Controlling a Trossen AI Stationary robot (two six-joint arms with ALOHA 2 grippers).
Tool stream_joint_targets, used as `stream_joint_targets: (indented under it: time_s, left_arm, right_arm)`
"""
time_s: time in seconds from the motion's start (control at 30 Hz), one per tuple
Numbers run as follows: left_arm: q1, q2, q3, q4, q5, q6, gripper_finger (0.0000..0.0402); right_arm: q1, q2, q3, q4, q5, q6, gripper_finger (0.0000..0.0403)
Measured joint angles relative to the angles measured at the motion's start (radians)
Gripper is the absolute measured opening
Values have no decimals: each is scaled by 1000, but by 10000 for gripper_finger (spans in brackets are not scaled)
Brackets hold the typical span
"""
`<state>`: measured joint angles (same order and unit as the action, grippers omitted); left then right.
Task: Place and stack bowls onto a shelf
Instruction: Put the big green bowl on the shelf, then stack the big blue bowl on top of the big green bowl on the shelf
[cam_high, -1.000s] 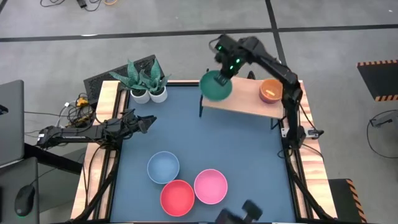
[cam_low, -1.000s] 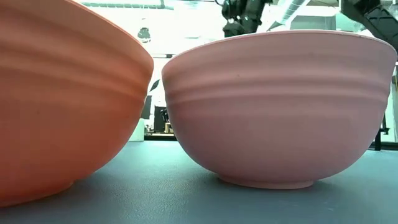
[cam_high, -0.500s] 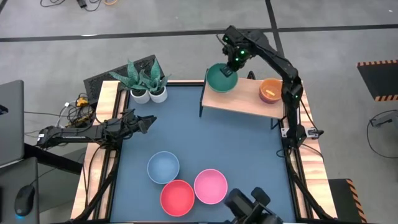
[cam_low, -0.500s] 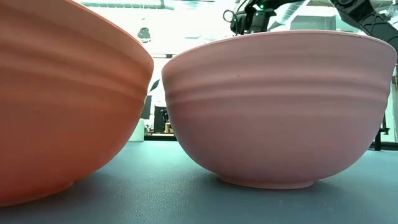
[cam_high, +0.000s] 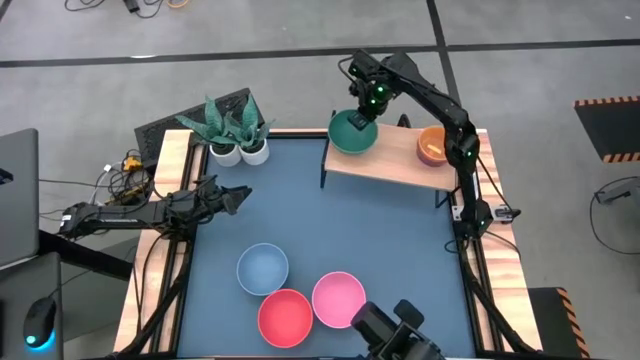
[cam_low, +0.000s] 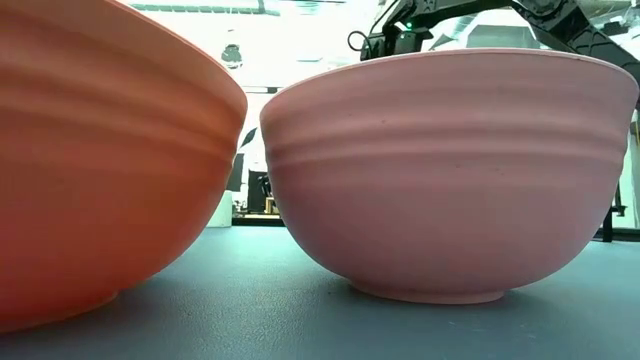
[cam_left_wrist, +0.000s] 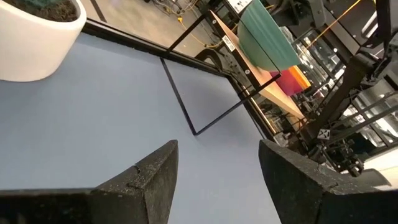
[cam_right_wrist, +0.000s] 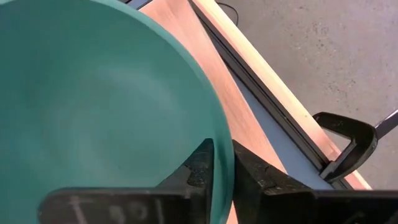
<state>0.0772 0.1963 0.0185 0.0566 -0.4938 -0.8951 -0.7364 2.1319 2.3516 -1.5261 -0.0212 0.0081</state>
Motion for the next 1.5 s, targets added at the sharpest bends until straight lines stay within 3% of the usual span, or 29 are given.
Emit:
stream_joint_targets:
  time_s: [0.47,0.57,0.77,0.9,1.1,1.27,1.37,1.5]
  left_arm:
    - [0,0,0,-1,53,10,209]
    - [0,0,0,17,136,8,209]
    - [0,0,12,66,432,11,209]
    - [0,18,77,13,517,-16,209]
    - [-46,144,250,-183,536,79,209]
    - [-120,340,403,-464,536,134,209]
    - [-166,472,453,-584,537,133,209]
    - [-224,623,464,-612,537,123,209]
  right_arm:
    - [-6,-60,3,0,-3,-28,173]
    - [-12,-110,3,-5,-5,-12,180]
    - [15,-251,4,-6,-73,-7,179]
    - [68,-344,4,-6,-87,6,178]
    - [171,-432,5,-7,-87,24,178]
    - [254,-473,5,-12,-87,75,178]
    - [301,-480,5,-16,-86,95,178]
    - [349,-478,4,-17,-81,98,178]
